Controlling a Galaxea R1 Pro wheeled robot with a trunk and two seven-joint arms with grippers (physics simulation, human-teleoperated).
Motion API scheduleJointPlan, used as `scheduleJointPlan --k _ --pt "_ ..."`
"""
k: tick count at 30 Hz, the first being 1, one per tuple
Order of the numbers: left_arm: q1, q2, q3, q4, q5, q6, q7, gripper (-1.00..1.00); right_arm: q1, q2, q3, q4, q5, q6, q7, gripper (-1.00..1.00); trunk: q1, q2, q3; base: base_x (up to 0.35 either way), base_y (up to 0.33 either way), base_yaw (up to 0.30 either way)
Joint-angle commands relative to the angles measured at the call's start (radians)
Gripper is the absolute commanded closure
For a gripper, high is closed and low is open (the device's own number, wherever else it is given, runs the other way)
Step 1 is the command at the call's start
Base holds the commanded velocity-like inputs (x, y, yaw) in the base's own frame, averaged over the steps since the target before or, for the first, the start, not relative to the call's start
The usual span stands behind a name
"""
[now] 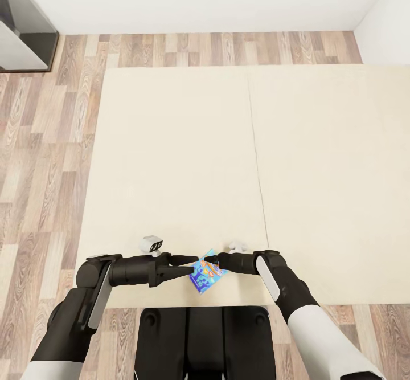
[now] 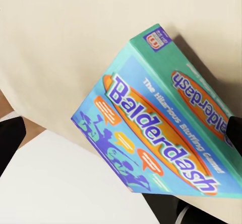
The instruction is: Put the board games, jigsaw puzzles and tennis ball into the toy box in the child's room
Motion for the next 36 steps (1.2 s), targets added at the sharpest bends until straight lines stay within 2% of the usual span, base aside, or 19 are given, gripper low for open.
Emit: scheduleJointPlan --k 1,36 --pt "0.000 0.000 0.000 0.000 0.000 0.011 -0.003 -1.00 0.000 0.000 0.000 -0.001 -0.001 0.005 0.001 -1.00 0.001 -0.001 -0.001 0.000 0.000 0.010" --pt "0.000 0.000 0.000 0.000 0.000 0.011 -0.004 -1.00 0.000 -0.001 0.000 -0.001 -0.001 0.003 0.002 -1.00 0.001 -0.001 -0.001 0.000 0.005 0.001"
